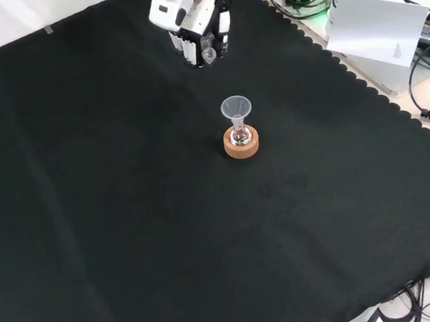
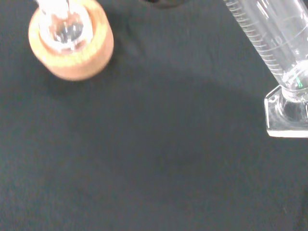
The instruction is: Put the graduated cylinder back on the table.
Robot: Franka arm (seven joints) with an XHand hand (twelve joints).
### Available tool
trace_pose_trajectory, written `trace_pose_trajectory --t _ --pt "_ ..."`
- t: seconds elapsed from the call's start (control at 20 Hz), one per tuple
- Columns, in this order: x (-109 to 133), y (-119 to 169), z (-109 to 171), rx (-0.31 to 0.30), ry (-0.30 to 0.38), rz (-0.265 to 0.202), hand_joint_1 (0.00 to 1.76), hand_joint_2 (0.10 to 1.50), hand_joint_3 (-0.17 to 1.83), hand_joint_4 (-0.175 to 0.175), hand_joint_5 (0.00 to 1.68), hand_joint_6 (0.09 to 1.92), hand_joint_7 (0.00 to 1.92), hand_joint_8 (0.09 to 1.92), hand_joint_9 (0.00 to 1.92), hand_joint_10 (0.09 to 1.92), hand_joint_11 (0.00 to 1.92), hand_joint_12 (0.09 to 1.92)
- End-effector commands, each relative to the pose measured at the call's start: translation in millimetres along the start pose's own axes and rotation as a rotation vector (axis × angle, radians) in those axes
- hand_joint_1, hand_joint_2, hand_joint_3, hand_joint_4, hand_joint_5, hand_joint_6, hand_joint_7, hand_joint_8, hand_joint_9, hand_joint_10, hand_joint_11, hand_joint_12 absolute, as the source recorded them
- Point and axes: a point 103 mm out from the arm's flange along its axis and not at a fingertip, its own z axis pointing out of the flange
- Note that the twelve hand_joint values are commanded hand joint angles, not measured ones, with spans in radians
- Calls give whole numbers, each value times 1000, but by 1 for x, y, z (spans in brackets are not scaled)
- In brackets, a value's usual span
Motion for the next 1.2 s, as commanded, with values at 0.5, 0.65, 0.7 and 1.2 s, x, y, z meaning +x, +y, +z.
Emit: trace_pose_trajectory --t 0.5,0.65,0.7,1.2 --pt "-21 42 -10 -323 216 -180 1254 1131 1 -175 930 1060 967 1054 1391 87 1072 853" --pt "-23 59 -10 -364 263 -213 1254 1131 1 -175 930 1061 966 1056 1390 87 1071 854" --pt "-22 64 -10 -375 274 -225 1254 1131 1 -175 929 1062 966 1056 1390 87 1070 854" --pt "-20 119 -13 -446 375 -341 1253 1133 1 -175 927 1065 963 1060 1388 87 1067 858"
